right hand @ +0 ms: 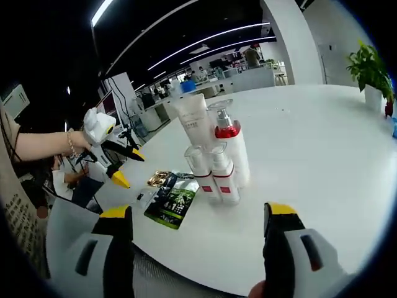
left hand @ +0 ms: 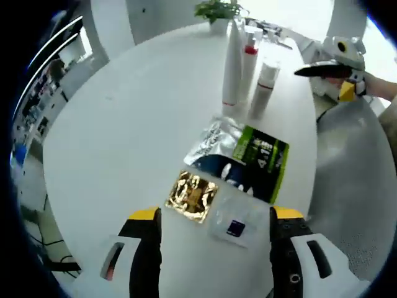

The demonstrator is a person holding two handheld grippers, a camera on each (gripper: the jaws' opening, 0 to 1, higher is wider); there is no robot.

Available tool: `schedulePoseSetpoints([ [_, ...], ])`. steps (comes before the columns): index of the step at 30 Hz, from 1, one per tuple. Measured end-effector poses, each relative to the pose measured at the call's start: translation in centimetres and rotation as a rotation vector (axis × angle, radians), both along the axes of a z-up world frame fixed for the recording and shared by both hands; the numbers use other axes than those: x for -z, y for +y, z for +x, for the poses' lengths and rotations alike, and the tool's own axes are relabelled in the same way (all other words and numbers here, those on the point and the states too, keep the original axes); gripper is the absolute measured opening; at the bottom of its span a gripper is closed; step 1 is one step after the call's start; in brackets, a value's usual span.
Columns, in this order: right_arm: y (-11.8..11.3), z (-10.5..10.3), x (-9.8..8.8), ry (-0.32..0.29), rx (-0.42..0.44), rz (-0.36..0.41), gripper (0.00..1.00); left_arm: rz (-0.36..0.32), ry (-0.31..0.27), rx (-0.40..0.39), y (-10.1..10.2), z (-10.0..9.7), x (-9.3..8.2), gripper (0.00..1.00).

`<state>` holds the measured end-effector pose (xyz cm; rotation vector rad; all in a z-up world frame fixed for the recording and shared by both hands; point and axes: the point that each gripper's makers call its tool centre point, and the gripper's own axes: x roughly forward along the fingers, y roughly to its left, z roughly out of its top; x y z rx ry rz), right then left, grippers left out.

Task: Arrange the skincare products in the storage area until every visible bottle or jar stands upright without overlapping.

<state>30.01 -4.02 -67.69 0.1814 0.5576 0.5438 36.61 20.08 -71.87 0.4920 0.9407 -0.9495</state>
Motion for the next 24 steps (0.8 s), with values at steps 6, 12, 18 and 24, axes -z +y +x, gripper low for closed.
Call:
schedulePoseSetpoints([
  [6,0.5,-0.3,-0.3,-0.019,-0.032,-0.026,0.88,-0.169,-0.051,-0.183,0.0,-1.3,-2.0,0.79],
  [12,0.6,-0.2,-0.8,-0.047,-0.041,-0.049,0.92,-0.287,-0.092,-0.349,0.7,-3.4,-3.2,0.92],
  [18,0.6,-0.1,-1.0,-0.063,-0.038,-0.053,0.97,-0.328,-0.115,-0.418,1.1,-5.5,-3.3,0.96],
  [24,0.3,0.1,-1.0,-0.07,-0.027,-0.053,1.0,-0.312,-0.122,-0.416,0.8,-7.5,-2.1,0.97],
])
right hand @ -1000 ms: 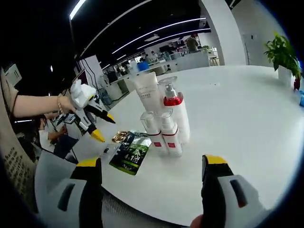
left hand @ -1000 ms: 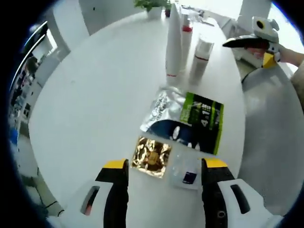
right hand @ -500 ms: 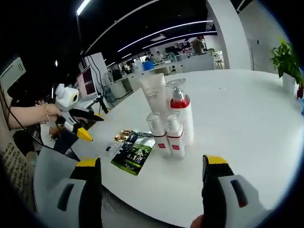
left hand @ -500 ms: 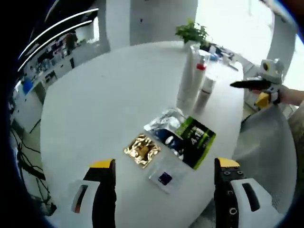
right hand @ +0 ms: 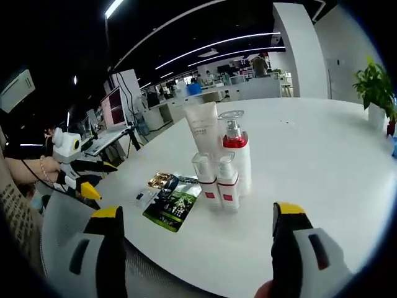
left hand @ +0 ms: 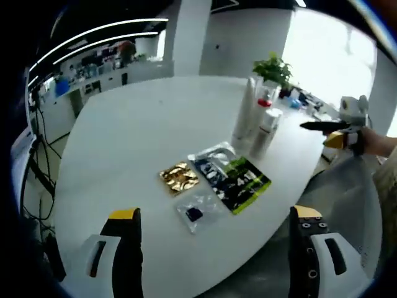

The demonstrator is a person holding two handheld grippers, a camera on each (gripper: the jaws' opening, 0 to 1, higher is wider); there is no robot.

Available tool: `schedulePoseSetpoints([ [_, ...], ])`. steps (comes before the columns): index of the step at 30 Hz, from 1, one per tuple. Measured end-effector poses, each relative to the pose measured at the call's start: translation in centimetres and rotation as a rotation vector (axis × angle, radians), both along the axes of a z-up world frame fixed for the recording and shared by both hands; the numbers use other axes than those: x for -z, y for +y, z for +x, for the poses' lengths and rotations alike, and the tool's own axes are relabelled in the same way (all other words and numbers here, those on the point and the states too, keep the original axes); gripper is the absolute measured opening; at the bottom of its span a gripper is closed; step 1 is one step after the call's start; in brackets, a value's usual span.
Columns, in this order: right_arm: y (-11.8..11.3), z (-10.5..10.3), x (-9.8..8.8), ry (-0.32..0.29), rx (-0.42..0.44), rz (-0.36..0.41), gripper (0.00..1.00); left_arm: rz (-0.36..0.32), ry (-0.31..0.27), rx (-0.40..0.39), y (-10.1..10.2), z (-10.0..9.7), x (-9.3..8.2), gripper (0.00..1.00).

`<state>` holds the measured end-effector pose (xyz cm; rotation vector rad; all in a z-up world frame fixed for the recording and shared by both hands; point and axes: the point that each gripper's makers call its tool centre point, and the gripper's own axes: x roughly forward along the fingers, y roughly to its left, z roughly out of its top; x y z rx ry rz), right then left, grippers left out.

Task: Arrange the skincare products in the storage area until every visible bottle or jar stands upright without overlapping.

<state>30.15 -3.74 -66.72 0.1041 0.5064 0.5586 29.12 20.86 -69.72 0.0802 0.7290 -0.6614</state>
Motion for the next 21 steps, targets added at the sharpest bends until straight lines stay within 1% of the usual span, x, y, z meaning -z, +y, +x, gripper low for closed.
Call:
schedulePoseSetpoints([
  [2,0.0,-0.01,0.02,0.004,0.001,0.006,1.0,0.036,-0.008,0.011,0.26,-0.07,0.26,0.97],
  [4,0.09,-0.03,0.06,0.004,-0.004,0.003,1.0,0.033,-0.016,0.006,0.42,0.1,0.26,0.97],
  [6,0.21,-0.08,0.08,0.002,-0.011,-0.004,1.0,0.011,-0.029,-0.011,0.27,0.24,0.07,0.97],
  [8,0.23,-0.12,0.06,-0.001,-0.014,-0.011,1.0,0.011,-0.036,-0.016,0.41,0.2,0.2,0.97],
  [10,0.21,-0.13,0.03,-0.003,-0.013,-0.012,1.0,0.046,-0.052,-0.004,0.65,0.0,0.57,0.97],
  [11,0.18,-0.11,0.03,-0.004,-0.011,-0.012,1.0,0.078,-0.052,0.014,0.71,-0.28,0.64,0.97],
  [14,0.16,-0.15,0.01,-0.004,-0.009,-0.011,1.0,0.071,-0.079,0.016,0.39,0.02,0.26,0.97],
  [17,0.2,-0.17,0.08,-0.004,-0.012,-0.016,1.0,0.079,-0.073,0.015,0.59,-0.04,0.49,0.97],
  [21,0.24,-0.17,0.08,-0.005,-0.012,-0.019,1.0,0.057,-0.069,0.011,0.6,0.0,0.31,0.97],
])
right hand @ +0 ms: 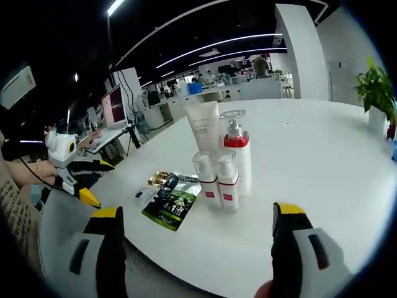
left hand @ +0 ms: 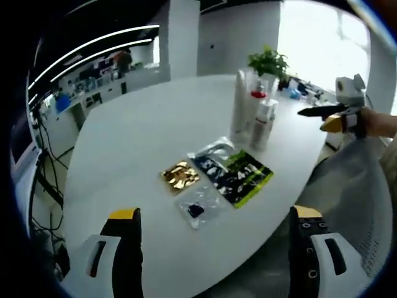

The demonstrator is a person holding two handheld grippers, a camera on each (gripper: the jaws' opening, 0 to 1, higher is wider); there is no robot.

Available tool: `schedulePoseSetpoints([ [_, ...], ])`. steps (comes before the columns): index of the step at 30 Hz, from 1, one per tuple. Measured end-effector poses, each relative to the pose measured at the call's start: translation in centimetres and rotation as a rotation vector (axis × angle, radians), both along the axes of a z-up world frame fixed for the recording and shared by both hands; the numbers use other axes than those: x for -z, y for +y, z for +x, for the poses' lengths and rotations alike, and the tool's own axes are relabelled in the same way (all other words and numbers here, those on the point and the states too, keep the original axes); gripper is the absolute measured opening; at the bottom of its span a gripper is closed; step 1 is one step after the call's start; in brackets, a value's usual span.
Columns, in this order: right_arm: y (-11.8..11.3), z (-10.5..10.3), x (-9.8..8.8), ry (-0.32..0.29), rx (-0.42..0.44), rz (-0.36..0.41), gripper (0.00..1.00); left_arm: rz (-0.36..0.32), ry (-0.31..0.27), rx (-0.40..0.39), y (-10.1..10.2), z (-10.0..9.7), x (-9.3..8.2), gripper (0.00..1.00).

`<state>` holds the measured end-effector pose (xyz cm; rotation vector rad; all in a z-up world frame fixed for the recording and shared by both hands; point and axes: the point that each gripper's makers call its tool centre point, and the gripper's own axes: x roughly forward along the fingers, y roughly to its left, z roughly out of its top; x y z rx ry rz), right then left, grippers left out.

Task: Arrange the skincare products in the storage area until every visible bottle or jar stands upright without overlapping.

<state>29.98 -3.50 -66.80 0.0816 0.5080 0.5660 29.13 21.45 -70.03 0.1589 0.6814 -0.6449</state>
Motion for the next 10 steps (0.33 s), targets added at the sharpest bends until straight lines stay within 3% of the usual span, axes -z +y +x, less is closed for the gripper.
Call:
schedulePoseSetpoints([
  [10,-0.16,0.11,0.16,0.003,0.009,-0.006,1.0,-0.004,0.011,0.007,-0.28,-0.23,0.07,0.97],
])
